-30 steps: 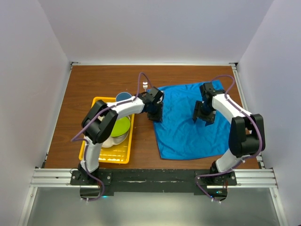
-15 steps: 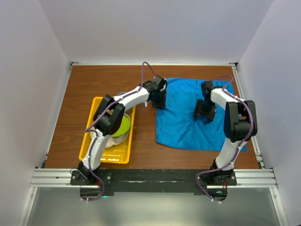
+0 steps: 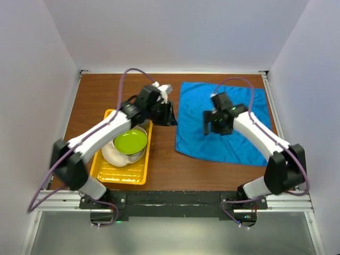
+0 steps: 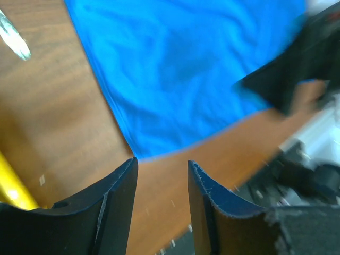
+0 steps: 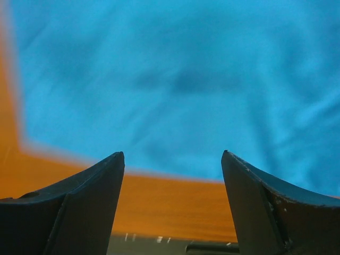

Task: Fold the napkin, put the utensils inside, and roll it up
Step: Flatten the napkin out

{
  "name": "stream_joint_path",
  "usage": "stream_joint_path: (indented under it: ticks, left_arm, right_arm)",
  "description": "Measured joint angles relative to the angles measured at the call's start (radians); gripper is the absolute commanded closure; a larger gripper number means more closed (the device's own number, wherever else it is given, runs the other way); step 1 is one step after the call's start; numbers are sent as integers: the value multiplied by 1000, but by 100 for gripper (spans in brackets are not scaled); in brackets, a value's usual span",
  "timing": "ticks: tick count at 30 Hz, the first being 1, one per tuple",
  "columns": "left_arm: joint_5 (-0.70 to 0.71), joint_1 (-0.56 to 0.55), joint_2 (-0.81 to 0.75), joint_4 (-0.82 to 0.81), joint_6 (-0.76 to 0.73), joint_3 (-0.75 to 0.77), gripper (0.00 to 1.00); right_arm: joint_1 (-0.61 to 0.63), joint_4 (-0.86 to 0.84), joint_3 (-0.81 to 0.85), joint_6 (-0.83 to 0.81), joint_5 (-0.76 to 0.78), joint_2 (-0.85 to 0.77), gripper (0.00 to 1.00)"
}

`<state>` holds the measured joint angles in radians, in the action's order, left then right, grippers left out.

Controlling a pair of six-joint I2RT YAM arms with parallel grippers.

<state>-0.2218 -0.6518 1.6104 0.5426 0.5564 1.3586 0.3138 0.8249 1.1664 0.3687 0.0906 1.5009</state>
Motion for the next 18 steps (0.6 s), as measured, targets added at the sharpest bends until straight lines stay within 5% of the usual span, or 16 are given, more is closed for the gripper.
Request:
stream_joint_path:
  ticks: [6,18]
  left_arm:
    - [-56,0,-358,3,1,-172,52]
    - [-19,1,-520,136,-28,-221,51]
  right_arm:
    - [365,-11,-95,27,-23,-72,23]
    - [605,-29,47,25,153,319,36]
